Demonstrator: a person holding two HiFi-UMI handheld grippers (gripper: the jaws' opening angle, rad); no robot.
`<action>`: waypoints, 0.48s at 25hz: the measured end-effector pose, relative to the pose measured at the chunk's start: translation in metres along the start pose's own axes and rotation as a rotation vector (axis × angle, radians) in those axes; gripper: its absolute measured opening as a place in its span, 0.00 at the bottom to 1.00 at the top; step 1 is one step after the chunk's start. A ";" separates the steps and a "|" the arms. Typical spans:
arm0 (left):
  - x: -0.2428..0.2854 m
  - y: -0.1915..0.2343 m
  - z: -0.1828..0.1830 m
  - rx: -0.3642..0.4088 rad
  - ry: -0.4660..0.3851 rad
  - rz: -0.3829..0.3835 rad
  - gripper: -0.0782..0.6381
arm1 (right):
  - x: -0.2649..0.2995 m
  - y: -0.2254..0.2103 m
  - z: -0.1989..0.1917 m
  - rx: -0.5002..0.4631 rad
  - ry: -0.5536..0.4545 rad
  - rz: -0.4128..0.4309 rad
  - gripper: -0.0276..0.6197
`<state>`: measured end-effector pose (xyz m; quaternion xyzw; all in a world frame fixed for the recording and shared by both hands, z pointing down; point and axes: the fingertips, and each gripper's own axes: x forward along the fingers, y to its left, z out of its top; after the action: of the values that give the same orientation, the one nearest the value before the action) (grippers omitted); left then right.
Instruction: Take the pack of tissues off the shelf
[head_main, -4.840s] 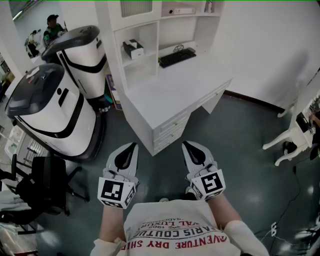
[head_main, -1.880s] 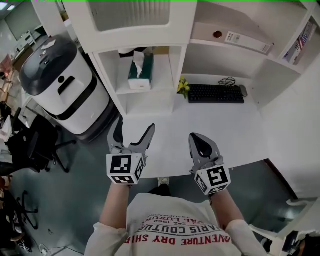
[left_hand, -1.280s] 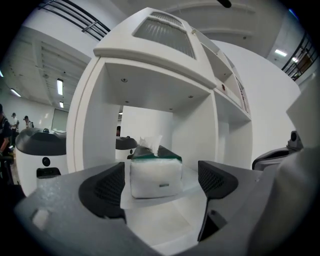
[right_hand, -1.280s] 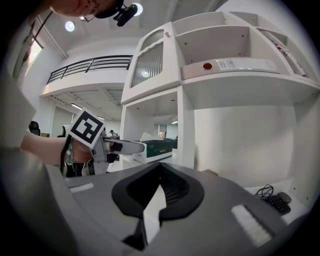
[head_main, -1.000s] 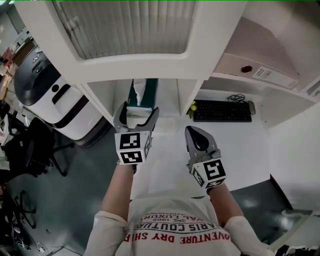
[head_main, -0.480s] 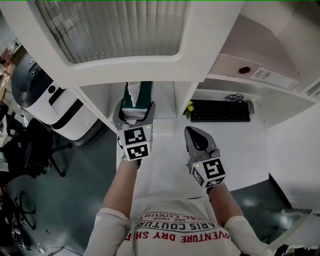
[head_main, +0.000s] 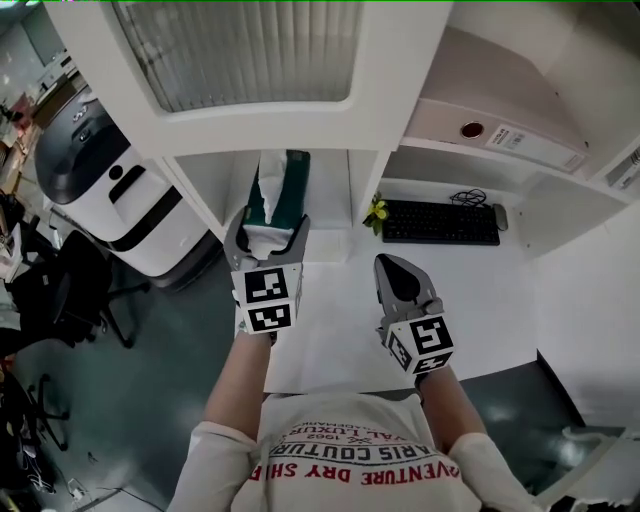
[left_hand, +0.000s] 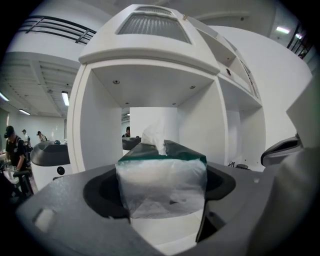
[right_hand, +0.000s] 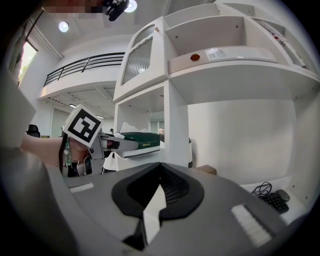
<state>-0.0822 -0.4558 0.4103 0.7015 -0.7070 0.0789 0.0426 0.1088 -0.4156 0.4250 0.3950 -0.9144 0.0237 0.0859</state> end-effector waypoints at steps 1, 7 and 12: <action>-0.008 -0.002 0.002 0.002 -0.008 -0.007 0.70 | -0.004 0.003 0.000 -0.002 0.002 0.005 0.05; -0.063 -0.016 0.011 0.014 -0.060 0.004 0.70 | -0.037 0.018 -0.004 -0.016 0.000 0.040 0.05; -0.113 -0.039 0.003 0.001 -0.044 -0.034 0.70 | -0.072 0.027 -0.009 -0.032 0.003 0.061 0.05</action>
<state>-0.0420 -0.3452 0.3901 0.7149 -0.6958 0.0629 0.0280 0.1389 -0.3444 0.4217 0.3653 -0.9262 0.0124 0.0928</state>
